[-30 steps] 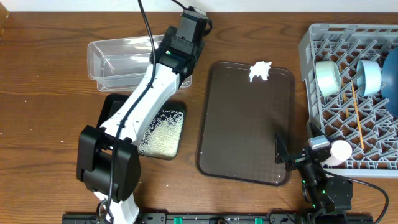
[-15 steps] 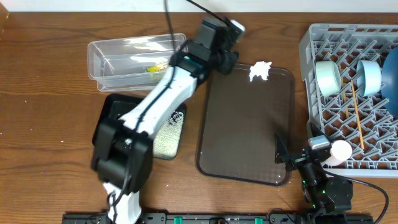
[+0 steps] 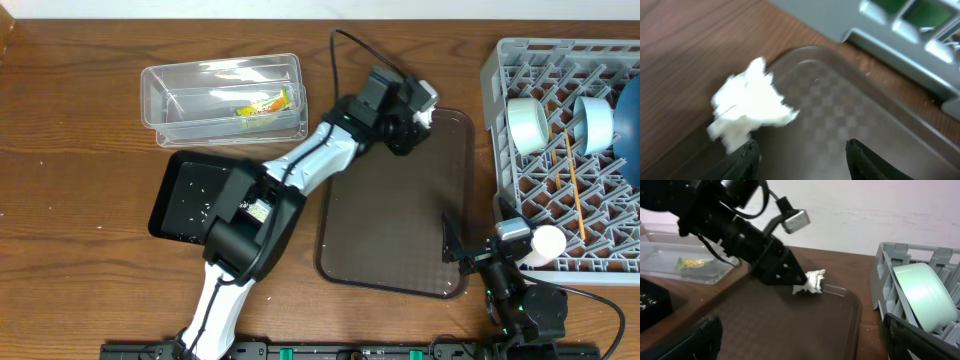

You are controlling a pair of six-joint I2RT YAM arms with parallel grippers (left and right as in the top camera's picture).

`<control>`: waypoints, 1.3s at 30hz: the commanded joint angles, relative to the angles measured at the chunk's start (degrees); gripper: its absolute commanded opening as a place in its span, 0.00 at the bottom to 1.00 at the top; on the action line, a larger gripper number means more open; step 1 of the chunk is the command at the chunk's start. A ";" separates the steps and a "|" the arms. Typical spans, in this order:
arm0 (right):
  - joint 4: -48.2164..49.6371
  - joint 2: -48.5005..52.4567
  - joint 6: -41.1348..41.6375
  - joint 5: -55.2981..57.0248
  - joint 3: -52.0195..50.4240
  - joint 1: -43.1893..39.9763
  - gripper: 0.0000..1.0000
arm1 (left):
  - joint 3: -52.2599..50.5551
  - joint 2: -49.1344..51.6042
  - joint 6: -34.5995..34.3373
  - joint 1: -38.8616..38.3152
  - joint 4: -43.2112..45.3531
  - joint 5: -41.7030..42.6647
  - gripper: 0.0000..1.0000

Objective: Sort waste into correct bins and load items into the dishwasher rack
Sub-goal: 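Reach the left gripper to the white crumpled tissue and grasp it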

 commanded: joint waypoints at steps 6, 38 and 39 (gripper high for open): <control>0.02 -0.39 0.74 -0.46 -0.26 -0.42 0.99 | -0.11 6.14 0.61 -0.83 6.75 -7.93 0.59; 0.02 -0.39 0.76 -0.46 -0.26 -0.42 0.99 | -0.11 -10.51 -8.74 5.92 -5.18 -12.76 0.14; 0.02 -0.39 0.76 -0.46 -0.26 -0.42 0.99 | -0.11 -9.84 -8.72 5.75 -4.92 -12.76 0.25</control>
